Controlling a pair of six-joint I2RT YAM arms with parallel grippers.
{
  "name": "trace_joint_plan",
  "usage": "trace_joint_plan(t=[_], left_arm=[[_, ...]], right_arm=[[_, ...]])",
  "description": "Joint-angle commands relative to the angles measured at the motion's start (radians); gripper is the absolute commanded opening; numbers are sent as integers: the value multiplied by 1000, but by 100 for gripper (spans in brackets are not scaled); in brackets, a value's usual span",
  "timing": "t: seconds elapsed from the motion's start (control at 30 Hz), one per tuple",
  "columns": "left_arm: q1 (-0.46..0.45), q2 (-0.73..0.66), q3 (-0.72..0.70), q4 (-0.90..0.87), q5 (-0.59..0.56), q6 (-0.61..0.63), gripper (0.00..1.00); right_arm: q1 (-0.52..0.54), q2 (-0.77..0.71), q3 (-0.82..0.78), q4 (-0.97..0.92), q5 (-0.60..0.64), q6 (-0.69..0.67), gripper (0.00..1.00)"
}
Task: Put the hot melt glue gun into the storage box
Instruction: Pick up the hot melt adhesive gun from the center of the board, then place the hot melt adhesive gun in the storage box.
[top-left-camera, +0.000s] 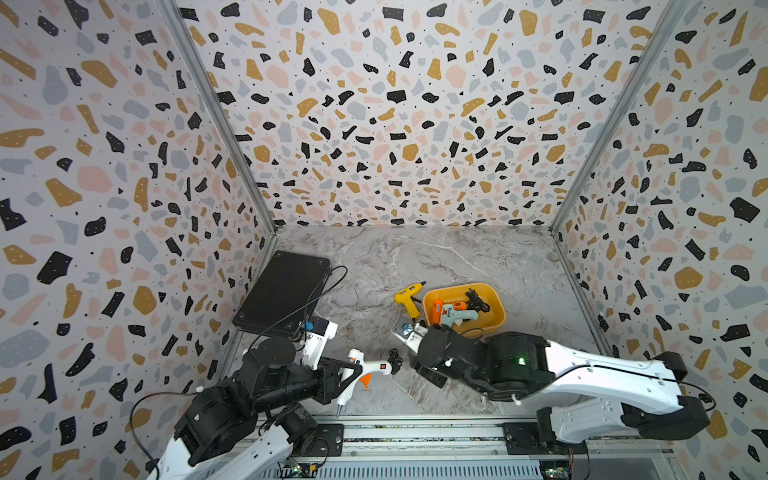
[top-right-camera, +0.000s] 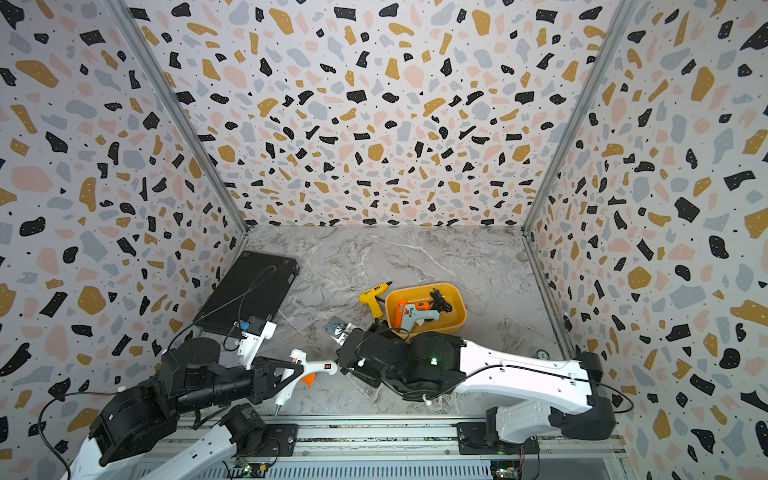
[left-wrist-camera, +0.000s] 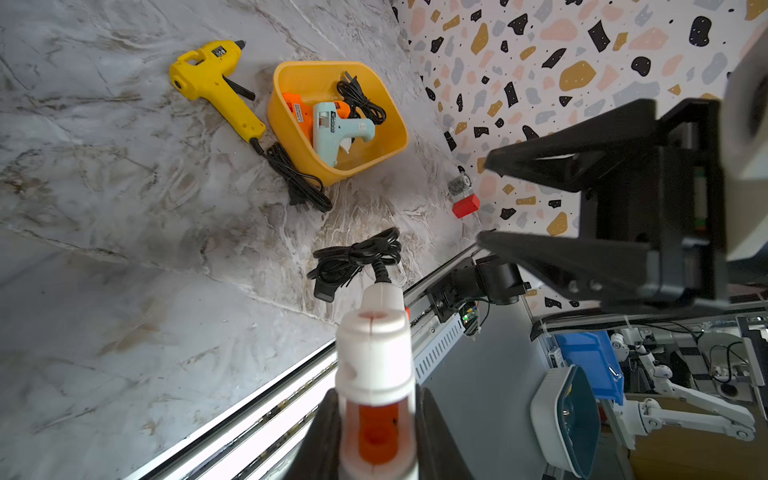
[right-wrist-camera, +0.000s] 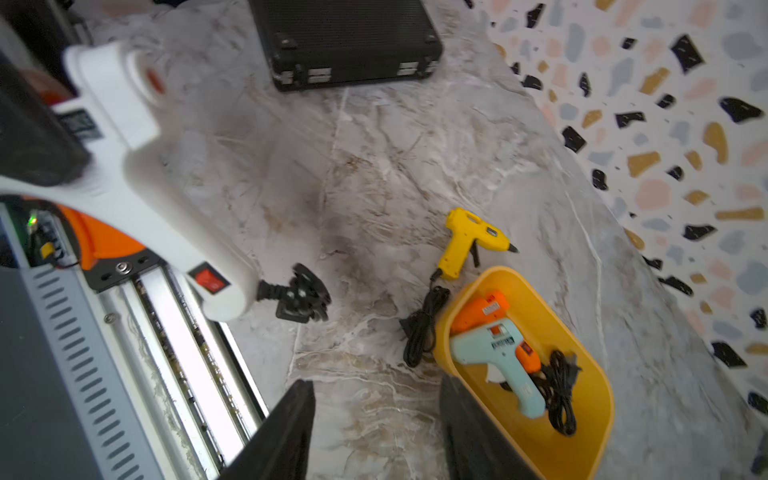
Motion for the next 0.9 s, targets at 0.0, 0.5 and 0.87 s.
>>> trace_joint_plan(t=[0.0, 0.5, 0.87], left_arm=[[-1, 64, 18, 145, -50, 6, 0], [28, 790, 305, 727, 10, -164, 0], [28, 1215, 461, 1021, 106, -345, 0]], right_arm=[[-2, -133, -41, -260, 234, 359, 55], [-2, -433, -228, -555, 368, 665, 61], [-2, -629, -364, -562, 436, 727, 62]])
